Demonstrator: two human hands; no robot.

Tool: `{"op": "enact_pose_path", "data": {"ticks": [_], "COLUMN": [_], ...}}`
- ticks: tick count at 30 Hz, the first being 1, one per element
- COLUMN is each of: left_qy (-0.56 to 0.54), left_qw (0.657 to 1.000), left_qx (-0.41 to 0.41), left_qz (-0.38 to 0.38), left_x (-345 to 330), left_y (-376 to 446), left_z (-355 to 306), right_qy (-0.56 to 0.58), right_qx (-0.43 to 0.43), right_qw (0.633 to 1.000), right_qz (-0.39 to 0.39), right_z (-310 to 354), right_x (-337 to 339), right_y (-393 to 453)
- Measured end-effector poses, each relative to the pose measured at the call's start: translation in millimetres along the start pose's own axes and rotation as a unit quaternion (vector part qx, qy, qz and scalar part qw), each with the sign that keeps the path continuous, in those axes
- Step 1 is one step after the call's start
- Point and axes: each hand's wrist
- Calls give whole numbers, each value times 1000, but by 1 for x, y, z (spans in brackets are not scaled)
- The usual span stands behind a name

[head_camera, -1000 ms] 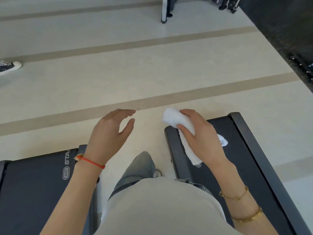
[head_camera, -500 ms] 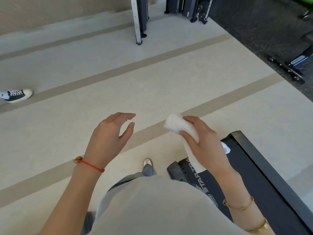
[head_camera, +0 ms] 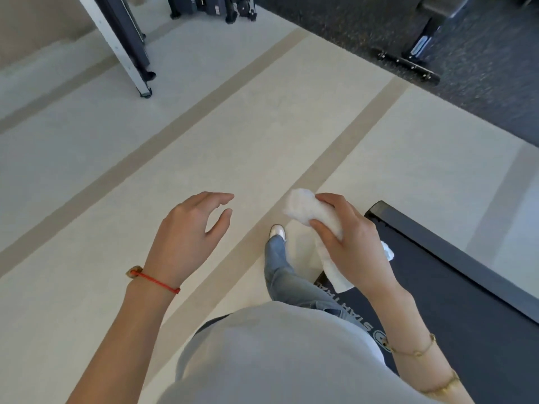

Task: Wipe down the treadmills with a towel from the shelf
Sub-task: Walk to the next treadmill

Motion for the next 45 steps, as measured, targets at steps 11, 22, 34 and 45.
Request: {"op": "enact_pose_path", "data": {"ticks": [11,22,34,45], "left_qy": [-9,-13,-22,-10], "left_qw": [990,948,894,808], "left_qx": [-132,-274,-384,-507], "left_qz": [48,161,232,299], "left_x": [-45,-122,-235,-330], "left_y": [254,441,630,738], "left_z": [-99,-231,-399,-580], "right_qy": [-28,-44,-66,-95], "right_qx": [-96,-223,-342,-420], "right_qw": [989,949,885,809], "right_qz": [-109,-219,-309,-401], "right_z": [-94,-194,-328,-425], "right_x": [67,148,242,337], "right_y": [157,249,354,409]}}
Point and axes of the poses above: each hand's wrist, its own y-axis towards the middle knuckle, its own x-axis out of the back of the hand, z = x × y, and after that the axes turned 10 degrees about x, right-handed
